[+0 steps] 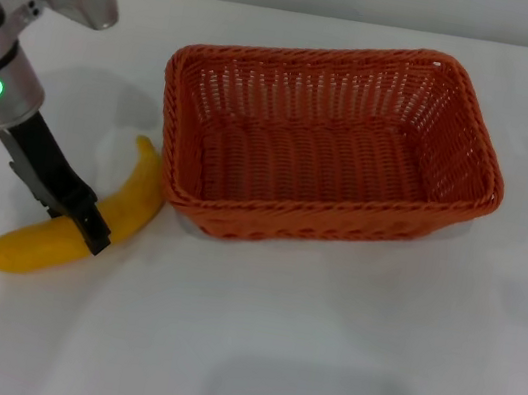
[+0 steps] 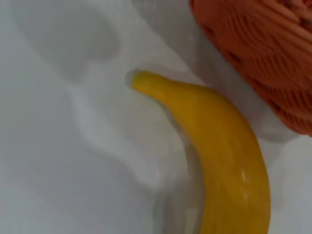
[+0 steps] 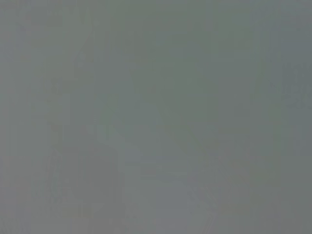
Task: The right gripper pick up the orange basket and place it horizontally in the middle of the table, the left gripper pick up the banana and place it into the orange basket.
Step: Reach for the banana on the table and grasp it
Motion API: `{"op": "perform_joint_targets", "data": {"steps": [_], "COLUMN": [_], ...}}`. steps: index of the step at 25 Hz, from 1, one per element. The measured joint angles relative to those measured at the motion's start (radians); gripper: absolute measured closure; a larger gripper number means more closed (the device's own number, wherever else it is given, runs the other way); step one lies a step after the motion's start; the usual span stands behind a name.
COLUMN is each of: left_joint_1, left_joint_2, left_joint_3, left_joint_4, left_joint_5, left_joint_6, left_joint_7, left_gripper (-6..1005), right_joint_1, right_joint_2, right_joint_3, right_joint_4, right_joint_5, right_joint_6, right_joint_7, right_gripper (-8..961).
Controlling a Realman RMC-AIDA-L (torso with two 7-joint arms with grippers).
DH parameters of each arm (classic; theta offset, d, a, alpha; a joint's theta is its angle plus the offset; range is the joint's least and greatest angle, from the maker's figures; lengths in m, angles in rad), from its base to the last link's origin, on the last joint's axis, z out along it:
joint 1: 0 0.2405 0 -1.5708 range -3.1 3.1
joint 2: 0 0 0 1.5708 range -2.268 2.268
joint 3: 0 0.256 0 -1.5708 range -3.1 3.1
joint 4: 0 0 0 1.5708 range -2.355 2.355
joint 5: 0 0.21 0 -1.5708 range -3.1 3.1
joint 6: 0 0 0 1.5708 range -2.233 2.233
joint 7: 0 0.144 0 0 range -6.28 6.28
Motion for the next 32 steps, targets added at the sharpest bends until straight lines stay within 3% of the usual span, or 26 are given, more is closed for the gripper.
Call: {"op": "perform_joint_targets", "data": {"steps": [8, 14, 32], "left_joint_1": [-0.025, -0.026, -0.028], "left_joint_2": [-0.001, -0.002, 0.004], "left_joint_3": [0.000, 0.000, -0.002], "left_joint_4": [0.006, 0.007, -0.038], "left_joint_5": [0.008, 0.010, -0.036], "left_joint_6": [0.004, 0.002, 0.106], "left_joint_7": [0.003, 0.006, 0.031], "left_gripper": [380, 534, 539], "right_joint_1": [0.000, -0.005, -0.008], "right_joint_2": [-0.001, -0.003, -0.006], "right_joint_3": [0.013, 0.024, 0.049], "right_joint_4": [0.009, 0.010, 0.009], "right_joint_5": [0.016, 0.016, 0.026], "right_joint_6": [-0.001, -0.001, -0.002], "right_joint_7": [0.000, 0.000, -0.001], "right_gripper": [96, 96, 96]}}
